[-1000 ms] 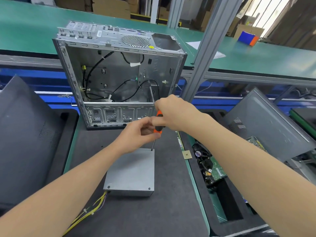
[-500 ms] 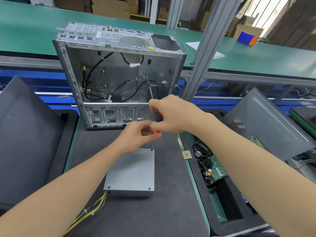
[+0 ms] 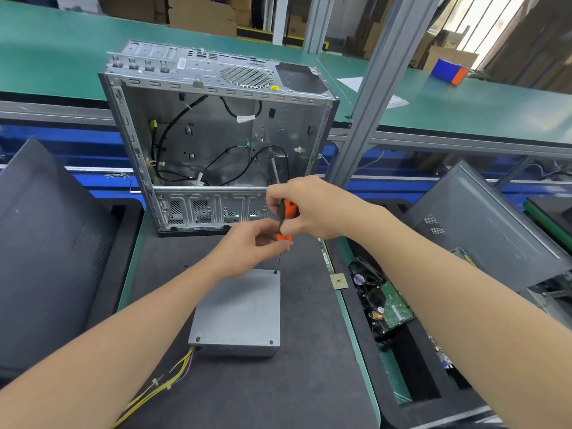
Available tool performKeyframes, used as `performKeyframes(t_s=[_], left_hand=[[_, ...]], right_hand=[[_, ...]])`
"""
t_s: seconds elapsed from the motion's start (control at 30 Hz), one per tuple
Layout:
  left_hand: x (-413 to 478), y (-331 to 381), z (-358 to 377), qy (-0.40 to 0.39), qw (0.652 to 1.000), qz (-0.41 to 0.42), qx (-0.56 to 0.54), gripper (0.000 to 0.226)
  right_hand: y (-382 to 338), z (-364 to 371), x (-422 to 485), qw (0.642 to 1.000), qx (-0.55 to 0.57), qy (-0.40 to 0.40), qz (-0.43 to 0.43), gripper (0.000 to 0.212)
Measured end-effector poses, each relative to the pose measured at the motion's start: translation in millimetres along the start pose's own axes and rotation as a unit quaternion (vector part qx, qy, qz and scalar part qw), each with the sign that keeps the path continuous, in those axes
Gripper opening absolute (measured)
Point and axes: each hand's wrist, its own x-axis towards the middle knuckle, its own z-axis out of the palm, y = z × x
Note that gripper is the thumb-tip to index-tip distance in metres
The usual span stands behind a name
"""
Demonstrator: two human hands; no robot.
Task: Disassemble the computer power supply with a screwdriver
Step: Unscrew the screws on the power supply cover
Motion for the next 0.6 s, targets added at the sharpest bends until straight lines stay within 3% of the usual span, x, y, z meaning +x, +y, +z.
performKeyframes(t_s=[0.13,0.3,0.43,0.6], left_hand=[[1,0,3,0.01,1.0,0.005,0.008,0.012],[2,0,7,0.021,1.0,-0.004,0.007,0.012],[1,2,9,0.023,1.0,0.003,0.009,0.016],[-2,3,7,0.029,0.999,-0.008,-0.015,0.021]], right_hand=[[-1,3,-1,0.999,-0.027,0.029,0.019,0.028],[-8,17,1,0.965,-0.187,0.152,0.102,0.043],[-7,22,8,0.969,-0.151,0.139,0.136,0.032],[-5,18,8,0.987,-0.075,0.097,0.102,0.019]])
